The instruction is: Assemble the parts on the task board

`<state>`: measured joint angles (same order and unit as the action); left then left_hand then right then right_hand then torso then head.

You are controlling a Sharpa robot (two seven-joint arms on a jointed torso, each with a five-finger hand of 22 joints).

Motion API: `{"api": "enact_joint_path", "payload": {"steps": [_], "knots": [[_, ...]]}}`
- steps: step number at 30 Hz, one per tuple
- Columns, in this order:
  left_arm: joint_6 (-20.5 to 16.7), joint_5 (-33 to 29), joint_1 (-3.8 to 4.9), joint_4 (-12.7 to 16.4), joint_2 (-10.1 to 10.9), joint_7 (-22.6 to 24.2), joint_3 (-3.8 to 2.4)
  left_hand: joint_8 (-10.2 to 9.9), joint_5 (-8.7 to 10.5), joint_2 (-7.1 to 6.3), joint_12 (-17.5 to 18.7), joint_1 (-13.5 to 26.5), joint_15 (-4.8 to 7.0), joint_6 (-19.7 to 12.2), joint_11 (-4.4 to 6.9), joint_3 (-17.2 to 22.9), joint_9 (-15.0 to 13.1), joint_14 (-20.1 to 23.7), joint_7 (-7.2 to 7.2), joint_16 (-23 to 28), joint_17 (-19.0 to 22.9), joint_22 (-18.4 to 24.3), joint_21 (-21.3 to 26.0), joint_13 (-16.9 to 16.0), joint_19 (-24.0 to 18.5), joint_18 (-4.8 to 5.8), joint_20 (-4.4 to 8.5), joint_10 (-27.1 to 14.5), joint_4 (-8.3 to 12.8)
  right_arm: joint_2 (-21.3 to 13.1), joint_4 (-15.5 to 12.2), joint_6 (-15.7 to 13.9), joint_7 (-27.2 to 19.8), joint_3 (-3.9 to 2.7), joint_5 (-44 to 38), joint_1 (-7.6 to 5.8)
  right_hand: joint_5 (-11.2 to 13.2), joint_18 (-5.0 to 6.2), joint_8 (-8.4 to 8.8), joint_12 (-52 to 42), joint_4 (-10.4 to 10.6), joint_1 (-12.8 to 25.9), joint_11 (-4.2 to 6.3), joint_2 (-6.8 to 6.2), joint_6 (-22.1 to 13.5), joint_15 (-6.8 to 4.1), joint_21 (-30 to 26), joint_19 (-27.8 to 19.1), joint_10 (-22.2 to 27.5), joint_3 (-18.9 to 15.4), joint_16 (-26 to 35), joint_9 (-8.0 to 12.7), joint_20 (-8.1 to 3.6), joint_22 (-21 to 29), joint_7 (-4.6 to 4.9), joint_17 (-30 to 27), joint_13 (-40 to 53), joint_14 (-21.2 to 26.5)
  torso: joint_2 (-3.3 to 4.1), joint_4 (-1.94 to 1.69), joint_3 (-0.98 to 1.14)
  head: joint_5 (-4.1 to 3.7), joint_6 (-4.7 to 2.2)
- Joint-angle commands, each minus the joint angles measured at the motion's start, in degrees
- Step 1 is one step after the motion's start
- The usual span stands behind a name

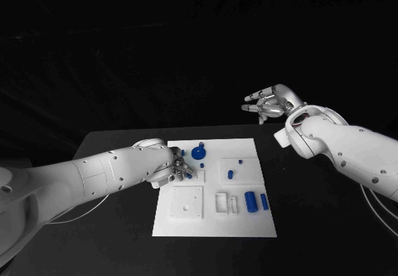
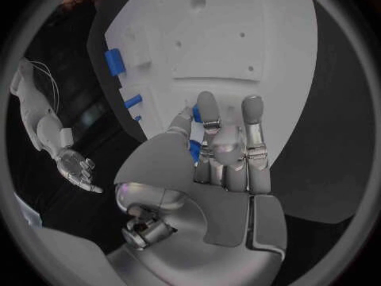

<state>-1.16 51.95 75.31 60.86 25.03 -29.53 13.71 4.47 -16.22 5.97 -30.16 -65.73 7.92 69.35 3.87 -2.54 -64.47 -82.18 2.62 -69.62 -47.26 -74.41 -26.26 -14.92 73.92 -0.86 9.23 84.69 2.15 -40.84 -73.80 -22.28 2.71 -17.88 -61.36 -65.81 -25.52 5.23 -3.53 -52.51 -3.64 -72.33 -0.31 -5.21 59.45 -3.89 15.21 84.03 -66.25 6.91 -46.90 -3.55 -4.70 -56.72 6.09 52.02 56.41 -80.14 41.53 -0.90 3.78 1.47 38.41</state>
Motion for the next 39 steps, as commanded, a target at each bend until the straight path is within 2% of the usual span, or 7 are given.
{"api": "enact_joint_path", "payload": {"steps": [1, 11, 22, 26, 27, 32, 39], "knots": [[1.3, 0.2, -0.06, -0.2, -0.3, 0.1, -0.01, -0.3, 3.16, -0.81, -0.2, 1.1, 0.26, 7.1, 0.81, -0.8, -0.2, 0.0, -5.46, -0.2, -0.1, -0.2, 0.4, -0.1, 0.5, 0.62, -0.04, 2.2, -1.2, 0.1, 0.0, 0.8, -0.2, -0.04, -0.4, 0.12, -0.3, 0.72, -0.01, -0.1, -0.1, 0.6, 0.17, -0.09, 0.0, 0.15, -0.2, 1.7, 0.4, 0.2, 0.3, 0.0, -0.19, -0.1, 0.21, 0.1, -0.1, -0.2, 0.0, -0.01, 0.0, -0.03, 0.08], [1.3, 0.2, -0.07, -0.4, -0.1, 0.2, -0.01, -0.3, 12.8, -2.91, -0.3, 2.4, 0.24, 7.7, 0.76, -2.9, -1.3, 0.0, -5.35, -0.4, -0.3, -0.9, 1.1, -0.2, 0.8, 0.65, -0.05, 2.1, -4.3, 0.1, 0.1, 0.8, -0.2, -0.04, -0.3, 0.27, -0.4, 0.74, -0.01, -0.1, 0.1, 0.7, 0.16, -0.05, -0.1, 0.16, -0.2, 1.7, 0.4, 0.1, 0.2, -0.1, -0.18, -0.1, 0.23, 0.1, -0.1, -0.2, -0.01, 0.03, -0.02, -0.15, 0.15], [0.7, 0.2, -0.08, -0.2, 0.6, 0.5, -0.05, -0.5, 13.41, -7.04, -0.4, 3.1, 0.37, 7.9, 0.8, -1.0, -1.5, 0.0, -5.34, -0.4, -0.4, -1.3, 1.9, 0.1, 1.1, 0.85, 0.15, 2.2, -7.8, 0.1, 0.2, 0.8, -0.3, -0.04, -0.2, 0.4, -0.5, 0.76, -0.01, -0.1, 0.2, 0.8, 0.15, -0.02, -0.2, 0.16, -0.3, 1.7, 0.4, 0.1, 0.2, -0.1, -0.18, -0.1, 0.23, 0.1, -0.1, -0.2, -0.02, 0.0, -0.06, -0.28, 0.04], [0.5, 0.1, -0.07, 0.3, 1.2, 0.6, -0.1, -0.5, 13.45, -9.11, -0.4, 3.7, 0.44, 8.0, 0.83, 0.1, -1.4, 0.1, -5.36, -0.3, -0.4, -1.3, 2.0, 0.4, 1.2, 0.86, 0.24, 2.2, -9.6, 0.1, 0.3, 0.7, -0.3, -0.04, -0.1, 0.44, -0.5, 0.77, -0.01, -0.1, 0.3, 0.9, 0.14, -0.05, -0.3, 0.17, -0.3, 1.7, 0.4, 0.0, 0.2, -0.1, -0.18, -0.1, 0.24, 0.1, -0.1, -0.2, -0.01, -0.03, -0.06, -0.36, 0.02], [0.5, 0.1, -0.07, 0.5, 1.4, 0.6, -0.16, -0.5, 13.44, -10.57, -0.5, 3.6, 0.47, 8.1, 0.87, 1.7, -1.3, 0.1, -5.4, -0.3, -0.5, -1.4, 2.1, 0.6, 1.2, 0.86, 0.28, 2.2, -11.2, 0.0, 0.3, 0.7, -0.3, -0.04, -0.1, 0.46, -0.5, 0.77, -0.01, -0.1, 0.3, 0.9, 0.14, -0.05, -0.3, 0.17, -0.3, 1.7, 0.4, 0.0, 0.2, -0.1, -0.18, -0.1, 0.24, 0.1, -0.1, -0.2, -0.01, -0.03, -0.06, -0.36, 0.02], [0.5, -0.1, 0.06, 1.5, 2.6, 0.6, -1.17, -0.5, 13.49, -13.6, -0.3, 3.9, 0.43, 8.0, 0.73, 3.6, -0.9, 0.2, -5.38, 0.2, -0.2, -1.3, 2.4, 1.0, 1.1, 0.86, 0.25, 2.1, -15.5, -0.1, 0.5, 0.6, -0.4, -0.04, 0.0, 0.49, -0.5, 0.77, -0.01, -0.1, 0.3, 0.9, 0.14, -0.05, -0.3, 0.17, -0.3, 1.7, 0.4, 0.0, 0.2, -0.1, -0.18, -0.1, 0.24, 0.1, -0.1, -0.2, -0.08, -0.08, -0.05, -0.45, 0.0], [0.3, -0.8, 0.88, 2.8, 3.8, 0.7, -3.81, -0.7, 13.44, -14.49, 0.8, 3.8, 0.32, 6.9, 0.56, 3.4, 0.3, 0.8, -4.89, 1.7, 1.5, -1.3, 2.9, 1.6, 0.9, 0.86, 0.15, 2.1, -18.0, -0.3, 0.8, 0.5, -0.4, -0.04, 0.1, 0.52, -0.7, 0.8, -0.01, -0.1, 0.5, 0.9, 0.13, -0.05, -0.5, 0.18, -0.3, 1.7, 0.4, -0.2, 0.3, -0.1, -0.15, -0.1, 0.28, 0.1, -0.1, -0.2, -0.02, -0.04, -0.06, -0.38, -0.38]]}}
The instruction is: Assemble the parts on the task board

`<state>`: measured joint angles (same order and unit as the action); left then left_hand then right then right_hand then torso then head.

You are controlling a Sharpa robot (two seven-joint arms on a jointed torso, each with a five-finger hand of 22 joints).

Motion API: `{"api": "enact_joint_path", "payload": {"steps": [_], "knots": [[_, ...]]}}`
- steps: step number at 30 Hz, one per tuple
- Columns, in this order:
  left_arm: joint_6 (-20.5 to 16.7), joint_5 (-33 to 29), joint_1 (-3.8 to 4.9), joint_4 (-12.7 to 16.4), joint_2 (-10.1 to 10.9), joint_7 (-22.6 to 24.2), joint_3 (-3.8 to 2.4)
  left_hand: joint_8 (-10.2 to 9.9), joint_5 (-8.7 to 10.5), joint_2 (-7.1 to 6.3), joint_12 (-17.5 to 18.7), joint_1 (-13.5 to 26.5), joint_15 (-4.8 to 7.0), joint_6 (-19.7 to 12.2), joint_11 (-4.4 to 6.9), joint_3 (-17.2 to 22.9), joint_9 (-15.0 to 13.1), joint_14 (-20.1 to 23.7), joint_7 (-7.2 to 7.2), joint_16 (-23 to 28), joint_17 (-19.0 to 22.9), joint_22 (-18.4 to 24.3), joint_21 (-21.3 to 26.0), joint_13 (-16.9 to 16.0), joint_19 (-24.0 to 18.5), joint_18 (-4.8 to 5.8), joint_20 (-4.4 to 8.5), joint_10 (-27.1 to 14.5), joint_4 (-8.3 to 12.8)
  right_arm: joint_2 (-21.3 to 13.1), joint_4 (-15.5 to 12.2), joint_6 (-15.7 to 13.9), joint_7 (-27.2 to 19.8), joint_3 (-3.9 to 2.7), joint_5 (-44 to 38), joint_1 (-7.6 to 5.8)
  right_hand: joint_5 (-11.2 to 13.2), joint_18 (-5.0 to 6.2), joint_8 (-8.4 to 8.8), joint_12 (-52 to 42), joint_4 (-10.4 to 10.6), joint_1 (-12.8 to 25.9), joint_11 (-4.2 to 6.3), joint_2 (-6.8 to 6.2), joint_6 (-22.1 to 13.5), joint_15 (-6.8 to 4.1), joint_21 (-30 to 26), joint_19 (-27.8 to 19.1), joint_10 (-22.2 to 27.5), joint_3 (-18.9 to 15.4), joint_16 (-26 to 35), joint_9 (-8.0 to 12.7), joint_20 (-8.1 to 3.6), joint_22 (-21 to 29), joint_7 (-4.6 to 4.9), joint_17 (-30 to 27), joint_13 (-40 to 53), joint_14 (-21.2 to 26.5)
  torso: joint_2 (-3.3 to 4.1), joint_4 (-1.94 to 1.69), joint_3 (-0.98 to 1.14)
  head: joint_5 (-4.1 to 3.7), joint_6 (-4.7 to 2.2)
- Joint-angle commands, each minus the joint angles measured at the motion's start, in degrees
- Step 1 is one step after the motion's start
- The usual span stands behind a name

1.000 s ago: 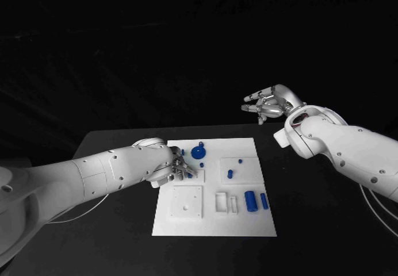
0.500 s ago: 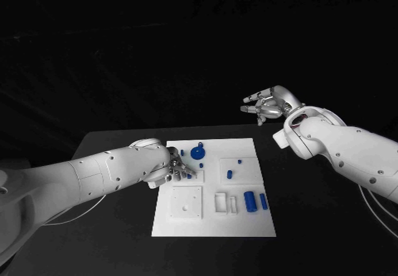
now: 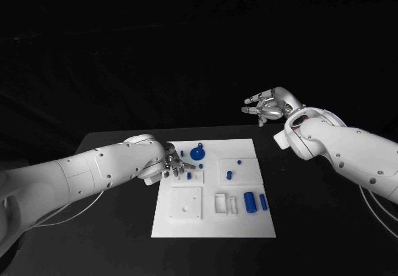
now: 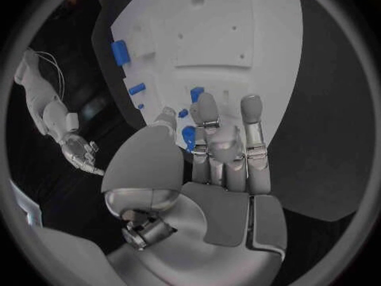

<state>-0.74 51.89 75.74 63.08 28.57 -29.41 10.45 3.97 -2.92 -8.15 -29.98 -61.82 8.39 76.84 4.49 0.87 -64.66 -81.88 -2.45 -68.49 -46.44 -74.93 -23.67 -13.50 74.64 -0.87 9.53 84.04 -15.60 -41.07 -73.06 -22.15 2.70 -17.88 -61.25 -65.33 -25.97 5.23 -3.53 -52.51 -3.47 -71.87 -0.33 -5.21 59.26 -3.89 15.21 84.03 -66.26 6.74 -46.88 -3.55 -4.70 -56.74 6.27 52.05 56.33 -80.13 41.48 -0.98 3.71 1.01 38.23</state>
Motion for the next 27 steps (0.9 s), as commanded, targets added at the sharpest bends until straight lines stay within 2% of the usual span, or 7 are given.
{"api": "enact_joint_path", "payload": {"steps": [1, 6, 9, 12, 15, 19, 27], "knots": [[-0.1, -0.9, 0.65, 0.7, 0.4, 0.6, -0.93, -0.3, 0.14, -0.14, 1.1, -0.2, -0.17, -1.1, -0.1, 0.0, 1.0, 0.6, 0.31, 1.0, 1.2, -0.7, 0.4, 0.3, 0.1, 0.87, -0.19, 2.7, 0.0, 0.0, 0.1, 0.4, -0.4, -0.04, 0.0, 0.05, -0.2, 0.8, -0.01, -0.1, 0.3, 0.5, 0.14, -0.04, -0.3, 0.18, -0.3, 1.7, 0.4, 0.0, 0.2, -0.1, -0.15, -0.1, 0.1, 0.1, 0.0, -0.2, 0.03, 0.04, 0.01, 0.11, -0.22], [1.4, -1.6, 2.27, 0.3, 0.8, 0.8, -2.24, -0.4, 0.0, 1.45, 3.1, -0.2, -0.56, -4.1, -0.48, 0.0, 4.5, 1.7, 1.17, 3.3, 4.7, -0.7, 1.1, 0.4, -0.3, 0.81, -0.53, 2.5, 2.0, 0.0, 0.3, 0.4, -0.4, -0.04, 0.0, 0.05, -0.3, 0.81, 0.0, 0.0, 0.5, 0.4, 0.09, -0.06, -0.7, 0.21, -0.3, 1.7, 0.4, -0.2, 0.2, 0.0, -0.13, -0.1, 0.19, 0.1, -0.1, -0.3, 0.06, 0.12, 0.03, 0.25, -0.59], [2.1, -2.1, 3.21, -1.5, 0.4, 1.2, -2.52, -0.1, -0.66, 4.22, 5.5, 0.5, -1.18, -6.2, -0.54, -1.2, 10.2, 2.5, 1.85, 3.8, 7.7, -0.8, 1.7, -0.6, -0.4, 0.32, -1.18, 2.3, 6.7, 0.0, 0.3, 0.5, -0.4, -0.04, 0.0, 0.05, -0.3, 0.81, 0.0, 0.0, 0.5, 0.4, 0.09, -0.06, -0.8, 0.21, -0.3, 1.7, 0.4, -0.2, 0.2, 0.0, -0.13, -0.1, 0.19, 0.1, -0.1, -0.3, 0.11, 0.08, 0.05, 0.5, -0.8], [2.7, -2.6, 3.75, -3.7, -0.2, 1.6, -2.64, -0.1, -0.75, 5.82, 5.9, 0.9, -1.33, -7.7, -0.81, -2.0, 14.0, 2.7, 2.38, 3.3, 8.5, -0.9, 1.9, -1.5, -0.4, 0.18, -1.33, 2.2, 8.6, 0.1, 0.3, 0.5, -0.3, -0.04, 0.0, 0.05, -0.3, 0.82, 0.0, 0.0, 0.5, 0.4, 0.07, -0.07, -0.8, 0.22, -0.3, 1.7, 0.4, -0.3, 0.2, 0.0, -0.12, -0.1, 0.21, 0.1, -0.1, -0.3, 0.14, 0.14, 0.07, 0.74, -0.91], [3.2, -3.0, 4.11, -6.6, -1.2, 2.2, -2.72, -0.2, -0.78, 6.93, 6.6, 0.8, -1.73, -11.3, -1.44, -2.9, 24.4, 3.1, 3.77, 2.8, 9.7, -0.9, 2.2, -2.5, -0.3, -0.23, -1.8, 2.2, 9.9, 0.1, 0.3, 0.5, -0.3, -0.04, 0.0, 0.05, -0.4, 0.83, 0.01, -0.1, 0.6, 0.3, 0.06, -0.02, -1.1, 0.23, -0.3, 1.7, 0.4, -0.4, 0.2, 0.0, -0.11, -0.1, 0.25, 0.1, -0.1, -0.3, 0.2, 0.19, 0.05, 0.8, -0.85], [3.6, -3.2, 4.31, -10.1, -2.4, 3.1, -2.78, -0.2, -0.86, 7.62, 7.3, 0.6, -2.12, -13.2, -1.88, -3.6, 34.2, 3.5, 4.76, 2.4, 10.6, -0.9, 2.6, -3.0, -0.4, -0.59, -2.19, 2.0, 10.5, 0.1, 0.2, 0.4, -0.2, -0.04, -0.1, 0.05, -0.4, 0.84, 0.0, 0.0, 0.6, 0.3, 0.04, -0.01, -1.2, 0.23, -0.3, 1.7, 0.4, -0.5, 0.2, 0.0, -0.1, -0.1, 0.27, 0.1, -0.2, -0.3, 0.35, 0.25, 0.04, 0.79, -0.98], [5.7, -3.7, 4.36, -18.2, -5.7, 6.2, -2.81, -0.2, -0.81, 7.78, 7.8, 0.6, -2.68, -16.1, -2.37, -3.8, 37.6, 4.2, 5.77, 2.5, 11.3, -0.8, 3.4, -3.4, -0.7, -0.79, -2.66, 0.9, 10.4, 0.1, -0.2, 0.2, 0.0, -0.04, -0.2, 0.05, -0.7, 0.86, -0.02, 0.0, 0.7, 0.3, 0.04, -0.03, -1.3, 0.24, -0.3, 1.8, 0.4, -0.6, 0.2, -0.1, -0.1, -0.1, 0.28, 0.1, -0.3, -0.3, 0.81, 0.71, 0.14, 1.26, -1.65]]}}
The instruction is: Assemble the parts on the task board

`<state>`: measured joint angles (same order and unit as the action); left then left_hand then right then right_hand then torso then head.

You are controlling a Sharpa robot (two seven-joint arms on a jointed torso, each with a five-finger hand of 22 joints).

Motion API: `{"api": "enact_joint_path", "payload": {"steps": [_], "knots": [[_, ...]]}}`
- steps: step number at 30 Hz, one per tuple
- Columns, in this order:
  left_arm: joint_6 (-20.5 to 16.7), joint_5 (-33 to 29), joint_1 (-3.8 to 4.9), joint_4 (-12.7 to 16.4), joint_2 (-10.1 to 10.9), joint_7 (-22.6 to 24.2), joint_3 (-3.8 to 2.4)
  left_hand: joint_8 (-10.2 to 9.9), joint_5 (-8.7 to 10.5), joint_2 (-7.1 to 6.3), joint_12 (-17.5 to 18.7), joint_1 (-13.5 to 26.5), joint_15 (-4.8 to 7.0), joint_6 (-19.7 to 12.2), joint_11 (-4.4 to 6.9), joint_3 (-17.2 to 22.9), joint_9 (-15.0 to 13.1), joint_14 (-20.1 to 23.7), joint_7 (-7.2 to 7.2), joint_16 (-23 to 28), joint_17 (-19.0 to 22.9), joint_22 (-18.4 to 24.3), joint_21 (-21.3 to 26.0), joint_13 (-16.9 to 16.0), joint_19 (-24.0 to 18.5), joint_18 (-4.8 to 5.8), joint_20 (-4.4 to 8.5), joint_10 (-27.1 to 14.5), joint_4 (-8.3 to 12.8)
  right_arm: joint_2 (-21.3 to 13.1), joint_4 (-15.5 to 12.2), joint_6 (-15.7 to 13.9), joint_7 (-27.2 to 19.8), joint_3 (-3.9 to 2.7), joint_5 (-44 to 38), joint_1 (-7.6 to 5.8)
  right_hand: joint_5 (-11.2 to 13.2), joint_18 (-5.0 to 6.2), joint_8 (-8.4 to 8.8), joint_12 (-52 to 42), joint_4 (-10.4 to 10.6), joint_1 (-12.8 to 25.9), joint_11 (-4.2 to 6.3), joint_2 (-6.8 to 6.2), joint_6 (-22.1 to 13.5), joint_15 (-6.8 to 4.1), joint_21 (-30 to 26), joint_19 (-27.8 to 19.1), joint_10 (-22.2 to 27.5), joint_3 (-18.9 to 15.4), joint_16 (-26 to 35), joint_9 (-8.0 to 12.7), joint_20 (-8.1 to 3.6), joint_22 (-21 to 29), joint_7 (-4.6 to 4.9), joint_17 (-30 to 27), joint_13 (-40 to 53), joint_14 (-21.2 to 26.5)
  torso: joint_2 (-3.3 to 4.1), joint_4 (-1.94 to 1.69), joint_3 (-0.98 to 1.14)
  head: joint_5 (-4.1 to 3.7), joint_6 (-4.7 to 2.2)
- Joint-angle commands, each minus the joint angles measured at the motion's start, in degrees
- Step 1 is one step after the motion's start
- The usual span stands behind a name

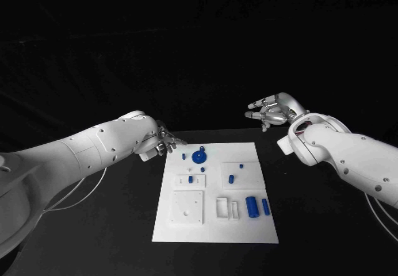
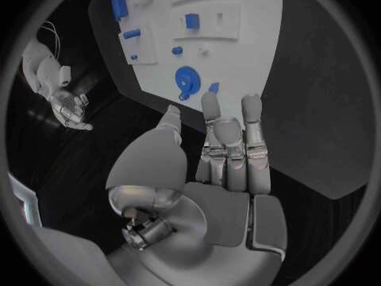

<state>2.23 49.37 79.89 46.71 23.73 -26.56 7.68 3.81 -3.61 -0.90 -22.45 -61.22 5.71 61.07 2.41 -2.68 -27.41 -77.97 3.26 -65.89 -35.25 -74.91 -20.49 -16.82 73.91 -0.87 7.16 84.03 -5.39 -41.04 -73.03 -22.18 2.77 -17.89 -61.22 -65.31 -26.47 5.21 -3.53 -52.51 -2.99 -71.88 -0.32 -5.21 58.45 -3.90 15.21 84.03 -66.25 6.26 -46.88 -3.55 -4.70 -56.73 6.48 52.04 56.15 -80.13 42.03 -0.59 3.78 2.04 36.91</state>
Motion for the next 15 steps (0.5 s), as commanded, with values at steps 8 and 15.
{"api": "enact_joint_path", "payload": {"steps": [8, 15], "knots": [[5.0, -2.5, -0.38, -7.7, -3.6, 4.4, 0.0, 0.0, -0.11, 0.85, 0.0, 0.0, -0.07, -0.5, -0.33, -0.4, 0.8, 0.4, 0.14, -0.3, 0.2, -0.9, 0.4, -0.3, 0.1, -0.87, -0.38, 0.6, 0.4, 0.1, -0.6, -0.1, -0.2, -0.04, -0.1, 0.01, -0.3, 0.77, -0.02, 1.4, 0.7, 0.3, 0.04, -0.03, -0.6, 0.27, -0.6, 1.6, 0.9, -0.4, 0.6, -0.1, -0.04, 0.2, 0.09, -0.2, -1.4, -0.1, 1.0, 0.97, 0.2, 0.44, -1.07], [6.9, -2.8, -1.06, -11.2, -5.3, 4.5, 0.09, 0.1, -0.11, 1.54, -0.3, -0.2, -0.08, -0.4, -0.33, -0.9, 1.2, 0.6, 0.12, -0.6, 0.4, -1.0, 0.5, -0.5, 0.1, -0.87, -0.41, 0.3, 1.4, 0.0, -0.9, -0.6, -0.8, -0.05, 0.9, -0.04, -0.3, 0.15, 0.03, 6.1, 0.9, -0.2, 0.12, -0.33, -0.8, 0.4, -5.0, 1.7, 0.7, -0.2, 6.5, 0.0, 0.07, 6.9, 0.12, -2.7, -8.7, 0.1, 1.62, 1.46, 0.35, 0.88, -1.63]]}}
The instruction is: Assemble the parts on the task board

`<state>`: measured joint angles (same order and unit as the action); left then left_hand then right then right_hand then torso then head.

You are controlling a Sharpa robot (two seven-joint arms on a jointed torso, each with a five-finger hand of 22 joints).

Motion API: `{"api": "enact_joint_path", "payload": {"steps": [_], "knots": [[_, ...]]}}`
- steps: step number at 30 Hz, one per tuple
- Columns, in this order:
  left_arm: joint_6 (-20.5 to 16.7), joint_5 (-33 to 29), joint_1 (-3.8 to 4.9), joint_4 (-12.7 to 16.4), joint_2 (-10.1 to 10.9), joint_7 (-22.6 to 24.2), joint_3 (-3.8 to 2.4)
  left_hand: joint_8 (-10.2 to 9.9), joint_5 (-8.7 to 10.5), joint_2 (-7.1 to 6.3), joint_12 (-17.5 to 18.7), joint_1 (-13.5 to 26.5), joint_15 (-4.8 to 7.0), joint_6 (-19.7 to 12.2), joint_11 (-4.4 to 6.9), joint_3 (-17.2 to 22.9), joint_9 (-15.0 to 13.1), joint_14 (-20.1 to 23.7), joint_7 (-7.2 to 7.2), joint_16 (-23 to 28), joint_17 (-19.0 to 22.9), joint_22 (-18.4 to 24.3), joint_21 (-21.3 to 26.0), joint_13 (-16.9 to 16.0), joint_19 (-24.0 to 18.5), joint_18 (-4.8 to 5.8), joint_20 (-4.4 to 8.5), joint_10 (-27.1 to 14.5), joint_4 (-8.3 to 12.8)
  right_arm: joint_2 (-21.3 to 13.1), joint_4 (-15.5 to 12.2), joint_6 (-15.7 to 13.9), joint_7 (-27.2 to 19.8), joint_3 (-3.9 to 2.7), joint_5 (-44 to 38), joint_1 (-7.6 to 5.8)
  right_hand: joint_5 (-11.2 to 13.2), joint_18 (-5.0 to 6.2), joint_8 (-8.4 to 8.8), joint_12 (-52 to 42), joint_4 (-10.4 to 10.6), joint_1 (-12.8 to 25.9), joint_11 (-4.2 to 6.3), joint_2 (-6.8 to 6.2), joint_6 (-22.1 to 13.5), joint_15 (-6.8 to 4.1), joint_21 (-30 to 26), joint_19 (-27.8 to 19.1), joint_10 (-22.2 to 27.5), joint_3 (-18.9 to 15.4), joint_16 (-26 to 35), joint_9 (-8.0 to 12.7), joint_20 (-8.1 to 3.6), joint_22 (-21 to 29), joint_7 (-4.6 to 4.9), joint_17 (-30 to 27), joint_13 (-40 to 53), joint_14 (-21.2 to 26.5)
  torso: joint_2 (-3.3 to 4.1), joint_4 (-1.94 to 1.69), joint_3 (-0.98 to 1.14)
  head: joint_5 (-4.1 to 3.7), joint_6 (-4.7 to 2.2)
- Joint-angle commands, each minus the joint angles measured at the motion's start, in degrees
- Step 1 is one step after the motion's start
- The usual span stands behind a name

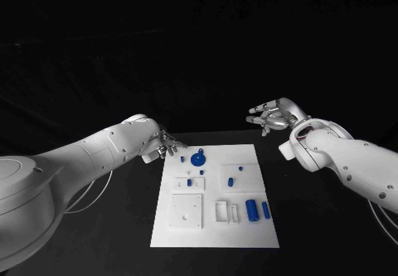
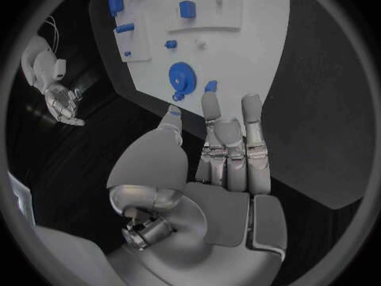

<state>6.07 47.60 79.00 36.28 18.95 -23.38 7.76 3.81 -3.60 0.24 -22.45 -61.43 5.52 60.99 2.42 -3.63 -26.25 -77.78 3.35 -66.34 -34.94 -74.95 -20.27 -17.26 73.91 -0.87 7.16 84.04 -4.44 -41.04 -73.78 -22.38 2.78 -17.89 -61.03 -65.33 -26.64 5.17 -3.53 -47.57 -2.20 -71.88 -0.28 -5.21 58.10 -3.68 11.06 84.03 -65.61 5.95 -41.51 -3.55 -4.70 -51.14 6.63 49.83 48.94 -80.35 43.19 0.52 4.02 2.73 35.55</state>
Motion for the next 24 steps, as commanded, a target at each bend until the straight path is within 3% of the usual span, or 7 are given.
{"api": "enact_joint_path", "payload": {"steps": [1, 8, 14, 15, 20, 23, 24], "knots": [[3.4, -1.1, -0.23, -1.0, -0.6, 1.2, 0.04, 0.1, -0.12, 0.4, -0.3, 0.0, 0.11, -0.3, -0.34, 0.0, 0.1, 0.4, 0.03, -0.2, 0.0, -0.9, 0.3, 0.0, 0.1, -0.87, -0.41, 0.3, 0.4, 0.0, -0.2, -0.3, -0.9, -0.05, 0.9, -0.02, -0.2, 0.18, -0.02, 1.8, 0.2, -0.2, 0.04, -0.27, -0.5, 0.24, -1.5, 1.2, 0.3, 0.2, 2.0, -0.1, 0.18, 1.9, 0.01, -1.0, -2.2, 0.8, 0.5, 0.39, 0.12, 0.2, -0.31], [5.1, 0.6, -0.78, -2.8, -1.5, 0.9, 0.19, 0.0, -0.14, 0.74, -0.2, -0.1, 0.03, -0.6, -0.44, -0.2, 0.3, 0.6, 0.14, -0.2, 0.2, -1.0, 0.3, 0.0, -0.1, -0.84, -0.46, -0.1, 0.9, -0.1, -0.5, -0.3, -1.2, -0.09, 1.9, -0.12, -0.2, -0.2, 0.0, 7.6, 0.8, -0.6, -0.35, -0.47, -1.1, 0.98, -7.4, 0.6, 0.5, 0.8, 13.1, 0.0, 1.1, 12.7, 0.24, -5.7, -12.0, 0.7, 0.78, 0.43, 0.15, 0.41, -0.56], [5.8, 1.7, -1.28, -3.8, -1.9, 1.0, 0.34, 0.1, -0.12, 0.86, -0.4, 0.0, 0.03, -0.6, -0.44, -0.3, 0.2, 0.6, 0.12, -0.3, 0.2, -1.0, 0.4, -0.1, -0.1, -0.86, -0.48, -0.1, 1.0, -0.2, -0.8, -0.1, -1.5, -0.24, 3.0, -0.19, -0.2, -0.62, 0.01, 16.6, 1.2, -1.0, -1.1, -0.76, -1.5, 2.4, -7.3, -4.2, -1.4, 1.6, 28.5, 0.0, 2.72, 26.9, 0.58, -15.3, -24.7, -1.4, 0.76, 0.52, 0.12, 0.3, -0.53], [5.9, 1.8, -1.33, -3.9, -2.0, 1.0, 0.36, 0.1, -0.12, 0.86, -0.4, 0.0, 0.03, -0.6, -0.44, -0.3, 0.2, 0.6, 0.12, -0.3, 0.2, -1.0, 0.4, -0.1, -0.1, -0.86, -0.48, -0.1, 1.0, -0.2, -0.8, -0.1, -1.5, -0.26, 3.1, -0.19, 0.0, -0.5, 0.01, 17.5, 1.0, -1.3, -1.1, -1.01, -1.7, 2.56, -6.8, -4.3, -2.6, 1.5, 31.5, 0.0, 2.96, 31.0, 0.7, -17.4, -27.3, -3.0, 0.79, 0.56, 0.12, 0.27, -0.52], [6.9, 1.6, -1.47, -4.1, -2.0, 1.1, 0.39, 0.1, -0.28, 1.35, -0.5, 0.0, 0.06, -0.2, -0.39, -0.4, 0.2, 0.6, 0.02, -0.4, 0.2, -1.0, 0.3, -0.1, 0.0, -0.86, -0.47, -0.2, 1.1, -0.3, -0.8, -0.1, -1.6, -0.33, 3.6, -0.21, -0.3, -0.76, 0.0, 17.0, 1.3, -1.4, -1.35, -0.55, -1.8, 2.84, -6.3, -3.5, -1.5, 1.1, 34.8, 0.0, 3.15, 39.4, 0.72, -18.2, -30.2, -3.6, 0.65, 0.35, 0.07, 0.1, -0.36], [7.4, 1.2, -1.49, -4.2, -2.0, 1.1, 0.4, 0.1, -0.94, 1.72, -0.6, -0.2, 0.07, 0.0, -0.37, -0.4, 0.2, 0.7, -0.03, -0.5, 0.3, -1.0, 0.3, -0.1, -0.1, -0.84, -0.46, -0.1, 1.4, -0.3, -0.9, -0.1, -1.6, -0.35, 3.8, -0.21, -0.2, -0.83, 0.0, 17.0, 1.3, -1.4, -1.44, -0.6, -1.8, 2.89, -6.1, -3.6, -1.3, 1.1, 35.1, 0.0, 3.18, 40.4, 0.72, -18.3, -30.6, -3.5, 0.65, 0.34, 0.07, 0.03, -0.34], [7.5, 1.1, -1.5, -4.2, -2.1, 1.1, 0.4, 0.1, -2.09, 1.83, -0.6, -0.3, 0.07, 0.0, -0.36, -0.4, 0.2, 0.7, -0.02, -0.5, 0.3, -1.0, 0.3, -0.1, -0.1, -0.83, -0.45, -0.2, 1.6, -0.3, -0.9, 0.0, -1.6, -0.36, 3.8, -0.21, -0.2, -0.83, 0.0, 17.0, 1.3, -1.4, -1.44, -0.6, -1.8, 2.89, -6.1, -3.6, -1.3, 1.1, 35.1, 0.0, 3.18, 40.4, 0.72, -18.3, -30.6, -3.5, 0.66, 0.34, 0.07, 0.01, -0.35]]}}
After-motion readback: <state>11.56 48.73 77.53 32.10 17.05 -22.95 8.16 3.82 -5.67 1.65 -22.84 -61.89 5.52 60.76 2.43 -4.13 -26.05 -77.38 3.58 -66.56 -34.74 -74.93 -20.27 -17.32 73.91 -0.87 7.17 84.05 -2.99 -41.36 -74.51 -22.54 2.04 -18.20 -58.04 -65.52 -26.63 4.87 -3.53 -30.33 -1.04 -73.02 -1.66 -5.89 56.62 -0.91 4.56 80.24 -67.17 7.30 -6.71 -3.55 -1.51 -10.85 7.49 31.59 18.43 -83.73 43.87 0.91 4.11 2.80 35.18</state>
